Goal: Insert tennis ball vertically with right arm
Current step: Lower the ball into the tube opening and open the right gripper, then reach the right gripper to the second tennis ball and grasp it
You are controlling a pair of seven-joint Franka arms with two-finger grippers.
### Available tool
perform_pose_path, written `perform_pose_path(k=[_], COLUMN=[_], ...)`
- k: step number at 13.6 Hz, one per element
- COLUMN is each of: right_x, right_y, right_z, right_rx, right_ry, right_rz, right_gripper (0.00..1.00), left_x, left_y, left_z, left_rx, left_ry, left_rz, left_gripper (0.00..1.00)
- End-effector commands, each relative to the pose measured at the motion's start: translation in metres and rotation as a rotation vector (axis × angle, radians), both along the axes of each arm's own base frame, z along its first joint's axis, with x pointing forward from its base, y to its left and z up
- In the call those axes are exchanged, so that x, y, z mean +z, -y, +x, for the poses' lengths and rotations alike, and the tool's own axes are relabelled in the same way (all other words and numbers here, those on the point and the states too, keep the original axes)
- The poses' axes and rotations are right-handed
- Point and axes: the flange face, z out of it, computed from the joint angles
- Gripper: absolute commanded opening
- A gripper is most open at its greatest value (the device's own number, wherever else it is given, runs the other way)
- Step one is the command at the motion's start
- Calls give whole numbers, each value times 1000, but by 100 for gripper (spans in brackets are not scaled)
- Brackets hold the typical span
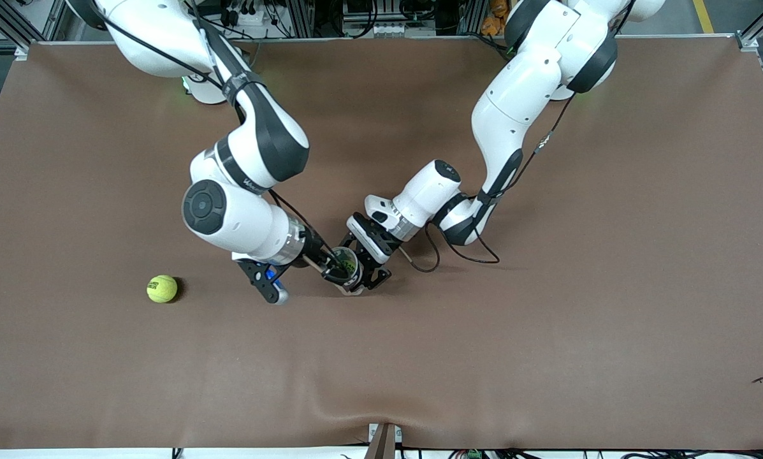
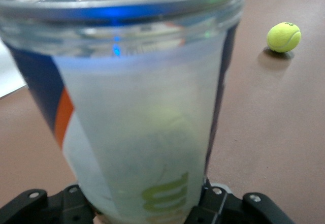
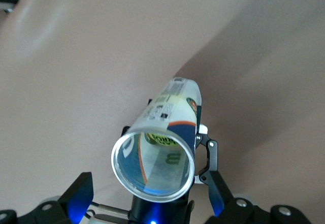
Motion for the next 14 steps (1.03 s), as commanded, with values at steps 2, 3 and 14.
perform_pose_path(k=[2, 3, 14], right_x=[18, 13, -128], right_y=[68, 93, 372], right_z=[20, 23, 37], right_rx=[15, 88, 629], right_ry=[-13, -34, -24], right_rz=[-30, -77, -307], right_gripper=[100, 100, 100], left_x=[-2, -2, -3], left_y=[2, 2, 1], left_z=[-1, -1, -1], left_rx=[1, 1, 1], left_ry=[15, 15, 14], left_rz=[-12, -12, -10], left_gripper=[69, 69, 78])
